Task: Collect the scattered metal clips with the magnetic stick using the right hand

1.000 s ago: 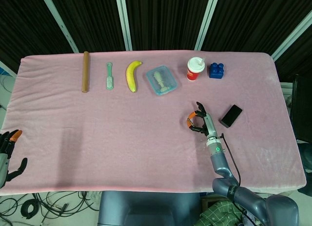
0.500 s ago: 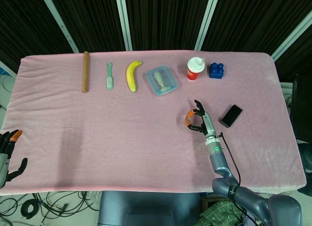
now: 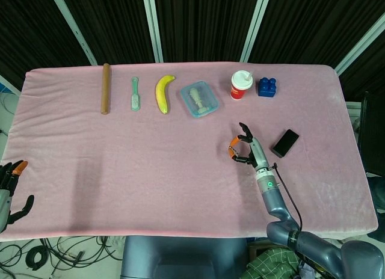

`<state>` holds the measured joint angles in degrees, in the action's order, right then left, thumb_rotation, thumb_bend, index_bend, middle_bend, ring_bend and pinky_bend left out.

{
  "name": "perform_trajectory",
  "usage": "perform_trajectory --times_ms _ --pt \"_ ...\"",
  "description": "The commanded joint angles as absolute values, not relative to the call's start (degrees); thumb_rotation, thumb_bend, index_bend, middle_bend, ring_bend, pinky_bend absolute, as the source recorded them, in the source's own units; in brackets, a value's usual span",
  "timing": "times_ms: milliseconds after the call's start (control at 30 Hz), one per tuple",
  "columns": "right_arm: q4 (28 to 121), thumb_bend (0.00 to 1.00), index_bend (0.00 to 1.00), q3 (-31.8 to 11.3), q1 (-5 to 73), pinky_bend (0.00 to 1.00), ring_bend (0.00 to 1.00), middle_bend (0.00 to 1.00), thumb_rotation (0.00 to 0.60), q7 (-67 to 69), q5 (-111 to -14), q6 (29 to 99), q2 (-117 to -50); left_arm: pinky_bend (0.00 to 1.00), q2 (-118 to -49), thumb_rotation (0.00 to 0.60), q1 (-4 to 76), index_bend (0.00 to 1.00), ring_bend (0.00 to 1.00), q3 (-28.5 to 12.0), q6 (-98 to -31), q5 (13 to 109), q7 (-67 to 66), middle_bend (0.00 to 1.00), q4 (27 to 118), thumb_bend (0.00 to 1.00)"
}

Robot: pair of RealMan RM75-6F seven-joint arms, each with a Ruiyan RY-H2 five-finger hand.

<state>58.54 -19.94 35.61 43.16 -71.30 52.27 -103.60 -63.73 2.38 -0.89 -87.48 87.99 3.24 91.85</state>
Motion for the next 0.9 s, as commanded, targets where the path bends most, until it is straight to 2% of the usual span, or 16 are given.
perform_trajectory --times_ms 33,233,533,900 --pt "61.2 0.39 0.67 -18.2 34.7 0.17 0.00 0.00 0.600 39.9 -72.8 53.4 -101.3 0.00 -63.7 0.600 2.4 0.08 0.00 -0.9 -87.5 88.0 3.2 0.08 91.9 0.42" --pt "67.1 0.39 0.68 -14.4 32.9 0.17 0.00 0.00 0.600 28.1 -75.8 56.8 -96.2 0.00 -63.7 0.600 2.4 0.08 0.00 -0.8 -87.4 88.1 3.4 0.08 91.9 0.42" --pt "71.6 0.39 0.68 -11.6 32.8 0.17 0.00 0.00 0.600 15.2 -76.6 57.1 -93.1 0.00 -63.7 0.600 2.4 0.08 0.00 -0.8 -87.5 88.2 3.3 0.08 91.9 0.42" --pt "71.0 0.39 0.69 -9.6 33.5 0.17 0.00 0.00 0.600 -1.8 -75.4 58.0 -94.2 0.00 -63.6 0.600 2.4 0.08 0.00 -0.8 -87.4 88.2 3.3 0.08 91.9 0.42"
